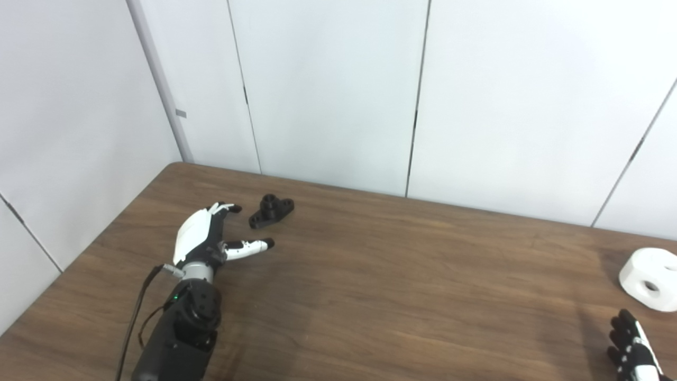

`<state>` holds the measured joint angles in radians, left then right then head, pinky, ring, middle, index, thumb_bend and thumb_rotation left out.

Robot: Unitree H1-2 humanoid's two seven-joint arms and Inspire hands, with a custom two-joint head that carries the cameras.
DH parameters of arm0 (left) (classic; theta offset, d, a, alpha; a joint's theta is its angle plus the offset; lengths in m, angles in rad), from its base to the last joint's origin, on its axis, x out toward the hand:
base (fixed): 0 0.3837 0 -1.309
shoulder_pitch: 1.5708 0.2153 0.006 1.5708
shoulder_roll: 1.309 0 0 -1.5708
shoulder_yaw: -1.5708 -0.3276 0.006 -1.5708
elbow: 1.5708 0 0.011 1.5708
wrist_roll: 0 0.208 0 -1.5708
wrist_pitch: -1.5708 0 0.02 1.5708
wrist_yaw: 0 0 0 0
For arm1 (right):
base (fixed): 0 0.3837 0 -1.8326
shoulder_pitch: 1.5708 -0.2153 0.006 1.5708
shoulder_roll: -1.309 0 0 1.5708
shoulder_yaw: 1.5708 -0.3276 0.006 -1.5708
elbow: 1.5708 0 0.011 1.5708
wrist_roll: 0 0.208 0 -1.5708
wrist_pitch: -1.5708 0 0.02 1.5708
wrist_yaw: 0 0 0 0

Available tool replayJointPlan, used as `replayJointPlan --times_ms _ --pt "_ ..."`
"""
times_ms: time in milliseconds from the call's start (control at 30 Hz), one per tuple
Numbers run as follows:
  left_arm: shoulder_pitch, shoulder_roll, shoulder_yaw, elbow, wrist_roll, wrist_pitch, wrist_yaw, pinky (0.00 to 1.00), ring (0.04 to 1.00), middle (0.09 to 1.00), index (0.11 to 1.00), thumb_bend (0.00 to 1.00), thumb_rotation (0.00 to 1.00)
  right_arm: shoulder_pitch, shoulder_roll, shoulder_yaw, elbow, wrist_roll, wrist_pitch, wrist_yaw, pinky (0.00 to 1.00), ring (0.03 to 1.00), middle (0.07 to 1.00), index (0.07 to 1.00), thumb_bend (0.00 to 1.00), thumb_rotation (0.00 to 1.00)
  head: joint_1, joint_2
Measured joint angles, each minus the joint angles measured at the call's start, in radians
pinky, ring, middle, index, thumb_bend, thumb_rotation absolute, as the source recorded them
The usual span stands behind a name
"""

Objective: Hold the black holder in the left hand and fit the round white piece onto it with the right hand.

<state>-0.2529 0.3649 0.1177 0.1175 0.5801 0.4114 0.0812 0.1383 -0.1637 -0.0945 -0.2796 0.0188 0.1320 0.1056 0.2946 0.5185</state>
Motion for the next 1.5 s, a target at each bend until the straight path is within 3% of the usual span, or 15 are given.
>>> replayJointPlan --times_ms 367,700,900,1267,1500 --pt "-0.107 0.021 -0.012 0.139 -0.034 0.002 0.011 1.0 1.0 0.973 0.823 0.89 0.33 0.009 0.001 0.005 -0.03 -0.005 0.036 -0.005 1.0 1.0 0.985 1.0 0.63 1.0 -0.012 0.003" --pt "-0.174 0.067 -0.057 0.245 -0.049 -0.022 0.03 1.0 1.0 0.967 0.813 0.9 0.33 0.015 0.004 0.01 -0.057 -0.01 0.06 -0.01 1.0 1.0 0.986 1.0 0.57 1.0 -0.015 0.002" --pt "-0.206 0.068 -0.098 0.297 -0.051 -0.031 0.041 1.0 1.0 0.95 0.793 0.91 0.35 0.017 0.005 0.012 -0.059 -0.012 0.063 -0.011 1.0 1.0 0.987 1.0 0.55 1.0 -0.023 0.0" --pt "-0.253 0.068 -0.144 0.406 -0.061 -0.052 0.074 1.0 1.0 0.939 0.711 0.9 0.31 0.023 0.007 0.021 -0.078 -0.042 0.08 -0.028 1.0 1.0 0.98 1.0 0.55 1.0 -0.032 0.005" --pt "-0.274 0.067 -0.167 0.438 -0.061 -0.075 0.088 1.0 1.0 0.939 0.718 0.89 0.31 0.025 0.007 0.024 -0.096 -0.046 0.097 -0.03 1.0 1.0 0.976 1.0 0.54 1.0 -0.034 0.008"
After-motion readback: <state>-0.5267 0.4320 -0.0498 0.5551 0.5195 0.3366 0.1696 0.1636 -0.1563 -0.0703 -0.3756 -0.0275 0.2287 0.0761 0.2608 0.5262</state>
